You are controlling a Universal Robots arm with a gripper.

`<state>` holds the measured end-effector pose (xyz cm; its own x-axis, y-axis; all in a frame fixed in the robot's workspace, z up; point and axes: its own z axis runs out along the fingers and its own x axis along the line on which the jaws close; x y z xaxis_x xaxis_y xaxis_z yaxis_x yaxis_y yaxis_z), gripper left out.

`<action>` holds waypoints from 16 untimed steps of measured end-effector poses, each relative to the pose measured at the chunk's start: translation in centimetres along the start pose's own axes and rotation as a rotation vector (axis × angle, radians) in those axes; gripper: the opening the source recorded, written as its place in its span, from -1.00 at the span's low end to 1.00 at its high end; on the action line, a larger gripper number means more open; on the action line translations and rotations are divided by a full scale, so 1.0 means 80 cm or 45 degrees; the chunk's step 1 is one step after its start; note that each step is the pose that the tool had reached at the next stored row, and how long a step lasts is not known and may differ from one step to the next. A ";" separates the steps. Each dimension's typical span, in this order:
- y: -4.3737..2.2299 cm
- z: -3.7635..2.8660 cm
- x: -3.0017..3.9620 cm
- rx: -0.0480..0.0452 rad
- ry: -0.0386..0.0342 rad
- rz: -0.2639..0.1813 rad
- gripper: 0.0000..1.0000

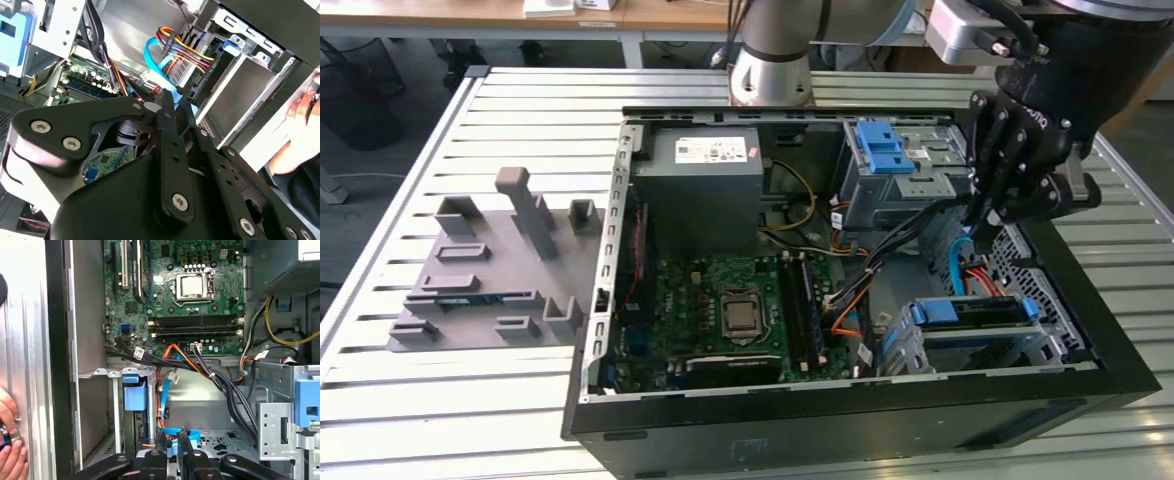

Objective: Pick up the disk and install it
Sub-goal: 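Insert the second disk wire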

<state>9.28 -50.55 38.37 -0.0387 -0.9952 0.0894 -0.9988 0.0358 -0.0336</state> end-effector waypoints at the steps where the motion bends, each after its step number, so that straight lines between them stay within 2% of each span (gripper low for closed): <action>1: 0.0000 0.0007 -0.0007 0.000 0.0116 0.000 -0.52; 3: 0.0001 0.0021 -0.0020 0.001 0.0375 -0.001 -0.52; 5: 0.0001 0.0038 -0.0031 0.002 0.0562 -0.002 -0.52; 11: -0.0007 0.0110 -0.0053 0.003 0.0702 -0.002 -0.52; 16: -0.0006 0.0177 -0.0061 0.004 0.0925 -0.003 -0.52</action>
<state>9.40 -50.19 36.92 -0.0386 -0.9861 0.1616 -0.9988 0.0332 -0.0361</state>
